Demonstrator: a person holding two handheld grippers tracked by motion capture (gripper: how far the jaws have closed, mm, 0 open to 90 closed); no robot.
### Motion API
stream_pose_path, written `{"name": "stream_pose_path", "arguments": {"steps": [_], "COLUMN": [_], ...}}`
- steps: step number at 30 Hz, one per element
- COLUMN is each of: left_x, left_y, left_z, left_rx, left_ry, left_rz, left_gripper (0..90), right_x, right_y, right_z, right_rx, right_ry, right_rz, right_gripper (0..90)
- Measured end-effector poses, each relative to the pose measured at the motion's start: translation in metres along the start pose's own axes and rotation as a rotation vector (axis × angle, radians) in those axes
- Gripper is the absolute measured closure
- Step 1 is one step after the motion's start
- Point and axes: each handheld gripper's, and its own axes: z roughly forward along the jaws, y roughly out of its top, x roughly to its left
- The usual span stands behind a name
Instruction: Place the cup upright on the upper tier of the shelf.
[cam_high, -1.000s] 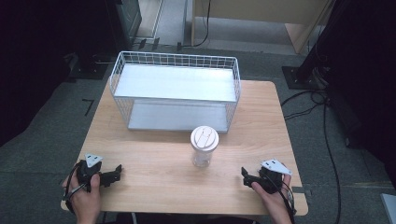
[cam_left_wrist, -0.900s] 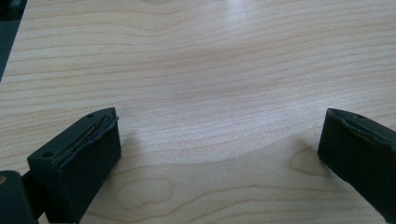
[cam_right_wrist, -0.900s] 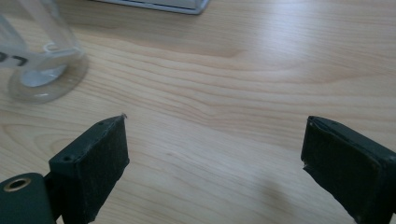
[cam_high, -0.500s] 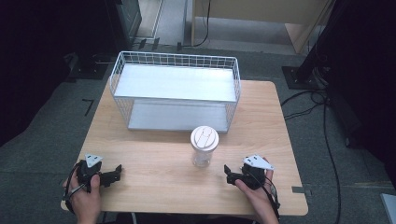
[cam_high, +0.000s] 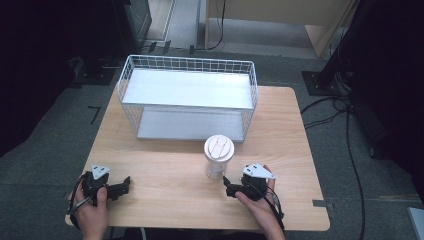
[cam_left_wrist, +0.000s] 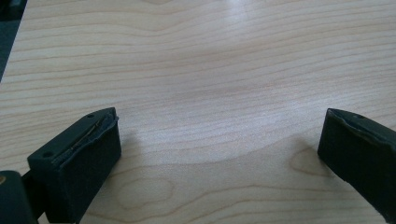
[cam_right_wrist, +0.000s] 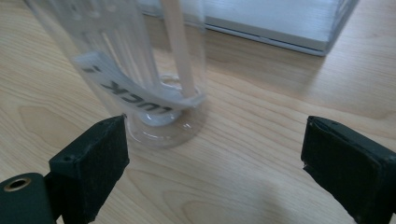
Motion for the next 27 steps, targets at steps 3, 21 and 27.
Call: {"name": "stream_pose_path", "arguments": {"steps": [3, 21, 27], "left_x": [0.000, 0.000, 0.000], "left_y": [0.000, 0.000, 0.000], "left_z": [0.000, 0.000, 0.000], "left_rx": [0.000, 0.000, 0.000], "left_ry": [0.000, 0.000, 0.000], "left_rz": [0.000, 0.000, 0.000], "left_gripper": [0.0, 0.0, 0.0], "right_x": [0.005, 0.037, 0.041], "right_y": [0.003, 0.030, 0.036], "right_z": [0.001, 0.010, 0.015], "right_rx": [-0.011, -0.130, -0.169], "right_ry": [0.016, 0.063, 0.031], "right_rz": [-0.001, -0.005, 0.021], "right_gripper": [7.2, 10.9, 13.5]}}
